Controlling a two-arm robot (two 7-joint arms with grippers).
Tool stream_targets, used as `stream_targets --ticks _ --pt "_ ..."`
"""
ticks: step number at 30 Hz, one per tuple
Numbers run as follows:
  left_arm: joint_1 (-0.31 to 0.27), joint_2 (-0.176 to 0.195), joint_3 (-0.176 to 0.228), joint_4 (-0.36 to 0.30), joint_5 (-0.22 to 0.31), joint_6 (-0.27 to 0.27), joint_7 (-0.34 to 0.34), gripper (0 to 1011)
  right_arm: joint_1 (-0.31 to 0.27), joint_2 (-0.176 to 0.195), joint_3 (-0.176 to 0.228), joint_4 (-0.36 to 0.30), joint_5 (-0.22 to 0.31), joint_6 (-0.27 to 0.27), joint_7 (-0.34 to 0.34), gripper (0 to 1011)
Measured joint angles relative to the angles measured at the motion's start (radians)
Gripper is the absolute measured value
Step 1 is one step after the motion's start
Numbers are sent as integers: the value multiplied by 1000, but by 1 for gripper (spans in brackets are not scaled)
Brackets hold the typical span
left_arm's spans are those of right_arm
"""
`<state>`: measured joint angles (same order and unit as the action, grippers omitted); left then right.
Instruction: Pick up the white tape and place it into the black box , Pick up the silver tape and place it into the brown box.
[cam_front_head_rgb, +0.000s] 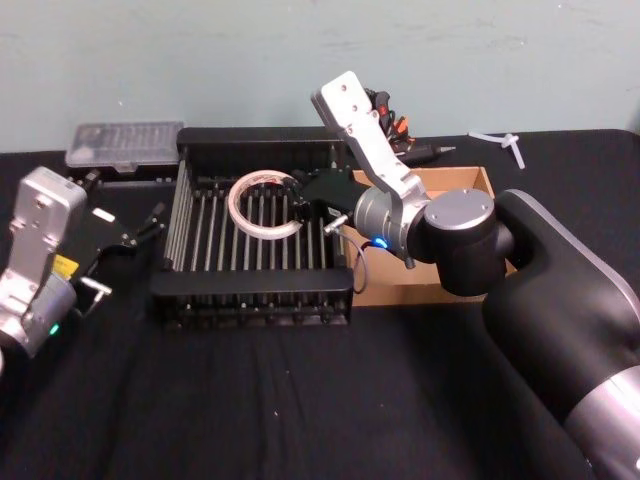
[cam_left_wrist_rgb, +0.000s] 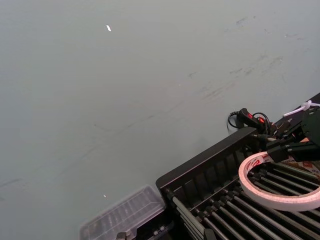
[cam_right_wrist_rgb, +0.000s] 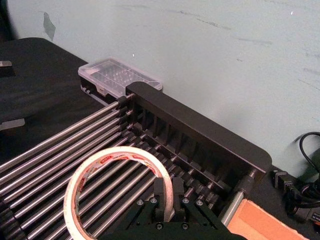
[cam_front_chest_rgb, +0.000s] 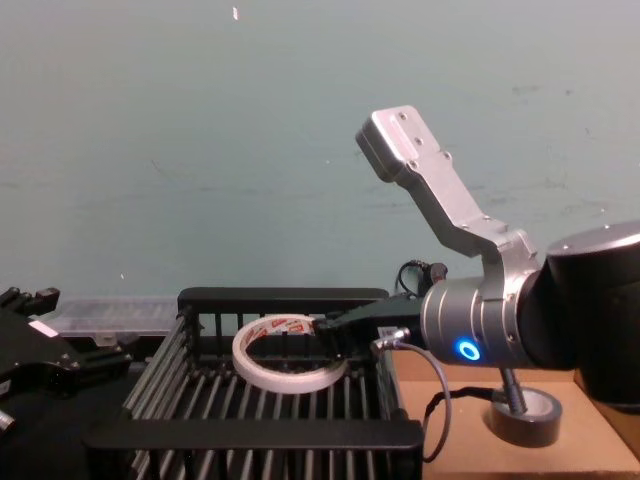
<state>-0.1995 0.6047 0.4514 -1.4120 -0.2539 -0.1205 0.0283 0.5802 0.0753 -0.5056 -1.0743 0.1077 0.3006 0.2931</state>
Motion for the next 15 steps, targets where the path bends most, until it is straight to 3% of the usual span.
stream_targets --ticks 7,15 --pt "0 0 0 0 0 0 0 1001 -1 1 0 -1 2 0 1 257" --pt "0 0 0 0 0 0 0 1001 -1 1 0 -2 3 0 1 513"
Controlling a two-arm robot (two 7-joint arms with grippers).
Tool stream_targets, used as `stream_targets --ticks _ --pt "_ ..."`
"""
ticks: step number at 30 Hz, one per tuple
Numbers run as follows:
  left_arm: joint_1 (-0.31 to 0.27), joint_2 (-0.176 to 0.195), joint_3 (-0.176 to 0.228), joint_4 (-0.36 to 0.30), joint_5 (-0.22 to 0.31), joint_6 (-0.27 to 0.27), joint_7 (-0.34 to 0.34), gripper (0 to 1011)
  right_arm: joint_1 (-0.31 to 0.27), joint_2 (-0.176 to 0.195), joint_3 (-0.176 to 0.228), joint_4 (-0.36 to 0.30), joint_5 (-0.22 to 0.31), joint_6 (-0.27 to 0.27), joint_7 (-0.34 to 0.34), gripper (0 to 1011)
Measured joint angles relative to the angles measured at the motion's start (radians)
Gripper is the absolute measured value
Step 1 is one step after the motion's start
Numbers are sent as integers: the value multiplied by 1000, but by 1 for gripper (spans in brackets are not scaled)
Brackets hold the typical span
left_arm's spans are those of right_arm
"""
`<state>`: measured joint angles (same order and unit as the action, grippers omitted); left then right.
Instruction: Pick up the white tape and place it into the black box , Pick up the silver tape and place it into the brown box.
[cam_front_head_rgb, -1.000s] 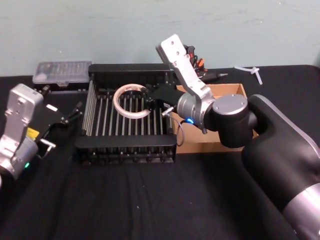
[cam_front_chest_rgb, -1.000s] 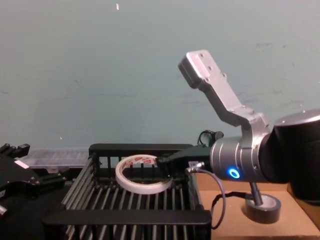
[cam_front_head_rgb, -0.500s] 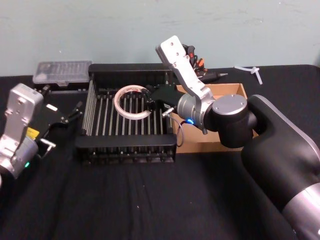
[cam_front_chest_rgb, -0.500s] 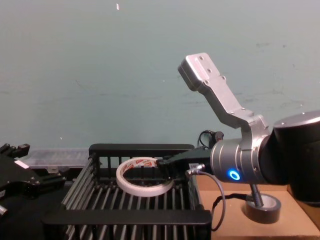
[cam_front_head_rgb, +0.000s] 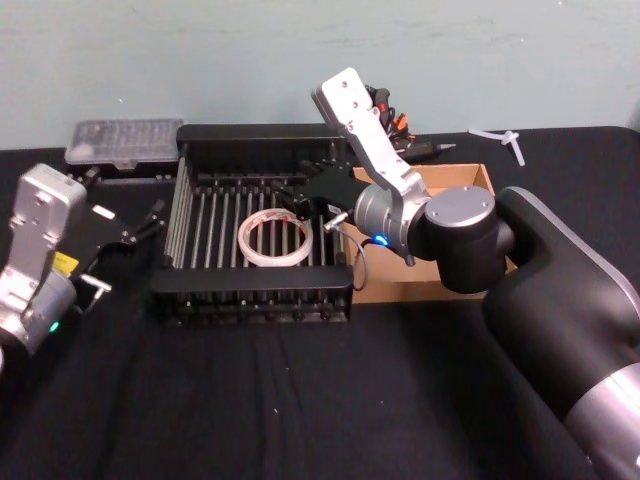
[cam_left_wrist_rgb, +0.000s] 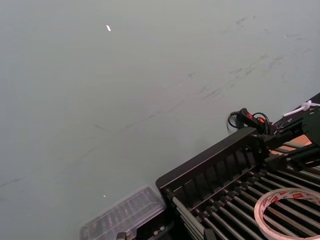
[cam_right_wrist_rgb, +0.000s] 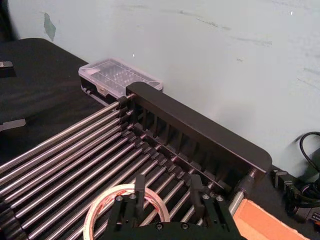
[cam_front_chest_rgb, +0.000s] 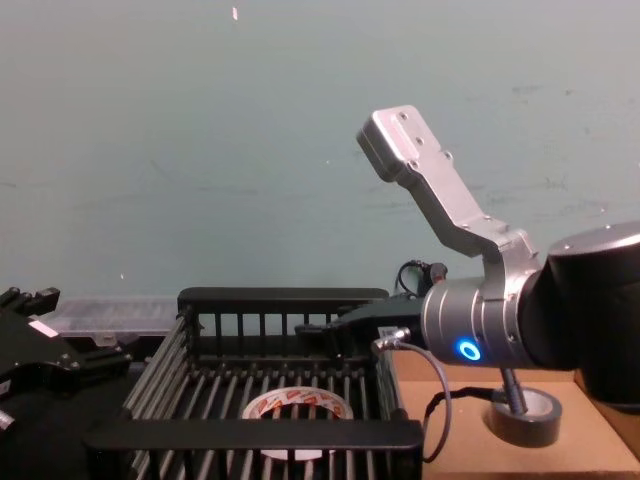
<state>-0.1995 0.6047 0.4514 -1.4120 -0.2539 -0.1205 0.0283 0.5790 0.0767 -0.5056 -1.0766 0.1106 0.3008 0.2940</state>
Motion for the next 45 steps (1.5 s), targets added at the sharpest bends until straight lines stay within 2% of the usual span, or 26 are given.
stream_targets --ticks 8,9,11,12,16,21,31,37,45 --pt "0 0 0 0 0 0 0 1001 0 0 0 -1 1 0 0 760" --pt "0 0 0 0 0 0 0 1001 0 0 0 -1 1 0 0 820" --pt "0 0 0 0 0 0 0 1001 0 0 0 -1 1 0 0 847" --pt "0 0 0 0 0 0 0 1002 0 0 0 -1 1 0 0 905" --pt "0 0 0 0 0 0 0 1001 0 0 1 -2 1 0 1 997" --pt "0 0 0 0 0 0 0 1001 -15 7 17 -33 4 -1 19 1002" --pt "0 0 0 0 0 0 0 1001 -65 40 63 -163 25 3 31 1002" --pt "0 0 0 0 0 0 0 1001 -117 77 103 -276 44 4 20 1002" --pt "0 0 0 0 0 0 0 1001 -184 125 166 -378 60 6 -18 1002"
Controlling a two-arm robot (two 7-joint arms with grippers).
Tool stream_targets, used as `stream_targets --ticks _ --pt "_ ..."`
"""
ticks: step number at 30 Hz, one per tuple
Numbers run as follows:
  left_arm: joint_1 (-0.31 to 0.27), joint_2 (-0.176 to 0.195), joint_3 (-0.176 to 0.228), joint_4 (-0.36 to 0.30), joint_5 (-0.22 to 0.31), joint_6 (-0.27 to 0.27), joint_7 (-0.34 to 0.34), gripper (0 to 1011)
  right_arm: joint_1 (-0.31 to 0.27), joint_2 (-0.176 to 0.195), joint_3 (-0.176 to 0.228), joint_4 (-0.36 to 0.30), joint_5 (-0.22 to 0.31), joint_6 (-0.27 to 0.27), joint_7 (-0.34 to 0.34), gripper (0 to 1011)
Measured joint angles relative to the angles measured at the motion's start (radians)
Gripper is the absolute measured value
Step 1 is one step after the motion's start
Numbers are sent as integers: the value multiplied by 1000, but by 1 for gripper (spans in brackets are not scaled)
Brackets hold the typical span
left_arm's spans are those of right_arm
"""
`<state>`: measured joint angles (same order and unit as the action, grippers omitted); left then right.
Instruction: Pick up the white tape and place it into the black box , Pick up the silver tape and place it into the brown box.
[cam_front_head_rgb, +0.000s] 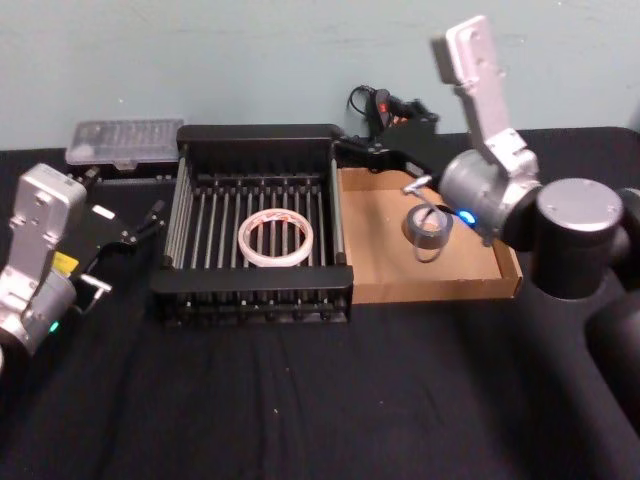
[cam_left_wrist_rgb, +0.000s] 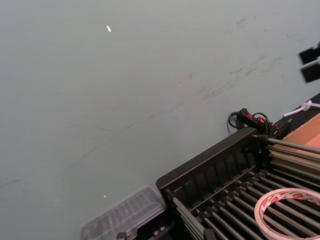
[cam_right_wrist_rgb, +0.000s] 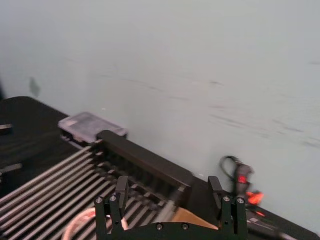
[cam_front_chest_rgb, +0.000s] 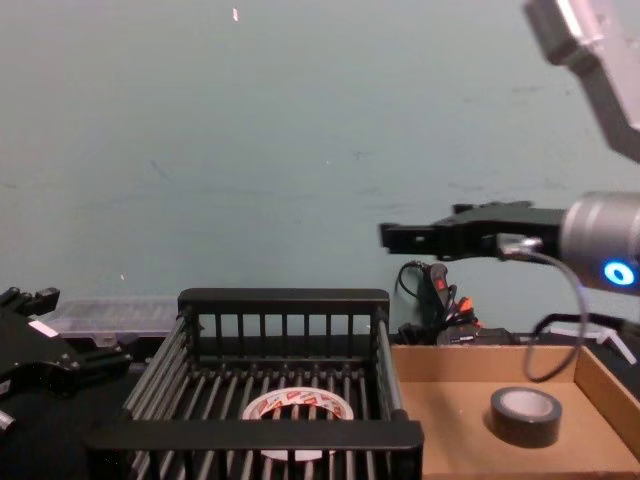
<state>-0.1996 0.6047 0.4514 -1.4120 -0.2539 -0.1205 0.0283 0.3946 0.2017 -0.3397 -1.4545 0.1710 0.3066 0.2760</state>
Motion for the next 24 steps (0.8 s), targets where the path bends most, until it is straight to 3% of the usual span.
stream_targets --ticks 12,24 --pt "0 0 0 0 0 0 0 1001 -111 55 102 -77 6 -16 -65 1002" --pt "0 0 0 0 0 0 0 1001 -219 73 173 -87 -38 -106 -109 1002"
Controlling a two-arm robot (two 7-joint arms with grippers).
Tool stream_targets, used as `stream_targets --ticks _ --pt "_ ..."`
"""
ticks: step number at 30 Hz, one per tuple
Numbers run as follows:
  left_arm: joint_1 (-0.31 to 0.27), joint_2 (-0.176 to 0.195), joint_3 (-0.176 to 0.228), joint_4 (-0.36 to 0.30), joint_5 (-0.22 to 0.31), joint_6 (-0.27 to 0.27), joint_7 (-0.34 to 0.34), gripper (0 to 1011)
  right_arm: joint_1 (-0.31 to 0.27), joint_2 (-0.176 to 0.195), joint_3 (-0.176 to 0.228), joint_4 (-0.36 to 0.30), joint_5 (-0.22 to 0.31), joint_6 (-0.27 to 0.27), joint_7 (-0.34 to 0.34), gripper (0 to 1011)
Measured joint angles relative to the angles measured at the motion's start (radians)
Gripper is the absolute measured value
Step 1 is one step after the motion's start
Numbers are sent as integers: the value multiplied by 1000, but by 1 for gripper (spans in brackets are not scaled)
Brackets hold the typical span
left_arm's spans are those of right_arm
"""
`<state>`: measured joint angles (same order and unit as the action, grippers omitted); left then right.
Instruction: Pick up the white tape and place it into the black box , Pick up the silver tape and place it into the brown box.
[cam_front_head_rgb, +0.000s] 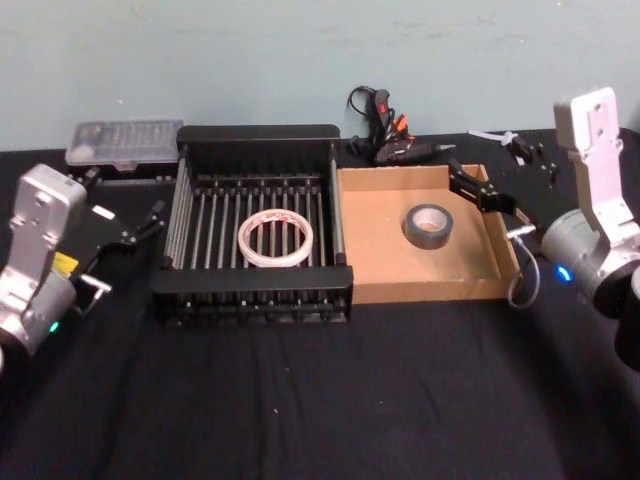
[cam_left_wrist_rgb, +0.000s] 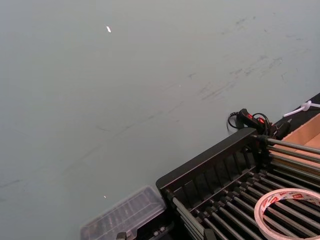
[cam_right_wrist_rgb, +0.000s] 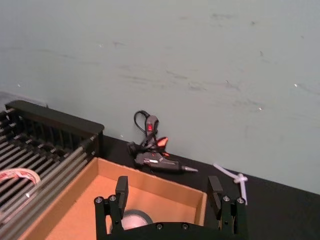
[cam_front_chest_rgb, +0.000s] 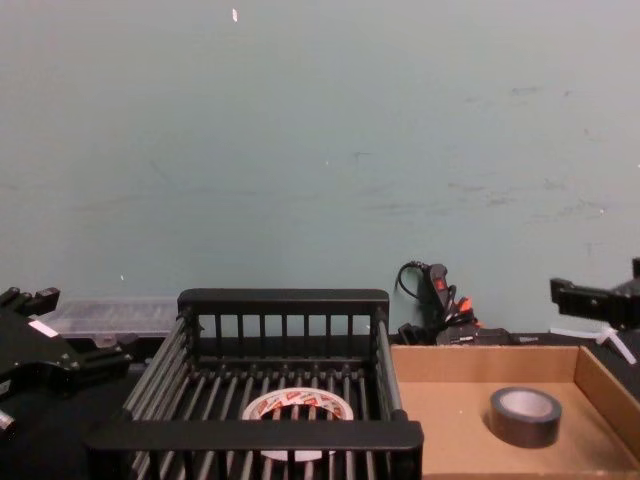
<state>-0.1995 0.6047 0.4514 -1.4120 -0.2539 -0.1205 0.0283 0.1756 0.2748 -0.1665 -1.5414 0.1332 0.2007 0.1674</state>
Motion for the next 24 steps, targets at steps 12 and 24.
stream_targets --ticks 12,24 --pt "0 0 0 0 0 0 0 1001 -28 -11 22 30 -35 -27 -2 1002" --pt "0 0 0 0 0 0 0 1001 -28 -11 21 29 -34 -27 -1 1002"
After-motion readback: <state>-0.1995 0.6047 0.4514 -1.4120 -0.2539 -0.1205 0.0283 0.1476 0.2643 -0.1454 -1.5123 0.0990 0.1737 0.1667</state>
